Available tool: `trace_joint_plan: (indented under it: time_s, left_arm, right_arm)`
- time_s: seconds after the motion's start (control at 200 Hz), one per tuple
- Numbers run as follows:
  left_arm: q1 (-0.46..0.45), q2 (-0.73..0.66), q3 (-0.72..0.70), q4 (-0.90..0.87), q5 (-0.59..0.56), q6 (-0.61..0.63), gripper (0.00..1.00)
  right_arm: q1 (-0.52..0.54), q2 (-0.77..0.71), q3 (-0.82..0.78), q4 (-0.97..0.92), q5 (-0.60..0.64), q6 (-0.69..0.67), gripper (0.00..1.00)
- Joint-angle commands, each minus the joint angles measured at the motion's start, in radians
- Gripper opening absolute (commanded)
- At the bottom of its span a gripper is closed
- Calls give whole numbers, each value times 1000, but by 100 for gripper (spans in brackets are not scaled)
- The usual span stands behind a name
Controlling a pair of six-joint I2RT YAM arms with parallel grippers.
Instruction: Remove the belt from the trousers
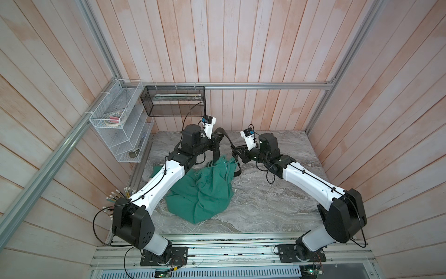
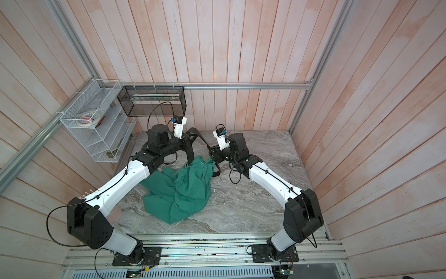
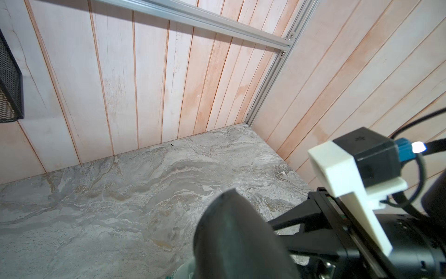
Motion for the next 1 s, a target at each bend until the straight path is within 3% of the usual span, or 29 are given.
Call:
trace_joint_plan:
  time_s: [0.0,0.515,0.755,0.995]
  left_arm:
    - [19,-69,11,162,21,-32,0]
    - [32,-66,-5,180,57,-50,0]
    - [38,-61,-7,198,86,-61,0]
    - [45,-63,-9,214,110,-73,0]
  right_arm:
    - [-24,31,-29,-108,60,16,16]
    - [-25,51,-20,-79,46,34,23]
    - [-24,54,-16,-66,42,38,12]
    - [-24,58,-19,-45,36,48,12]
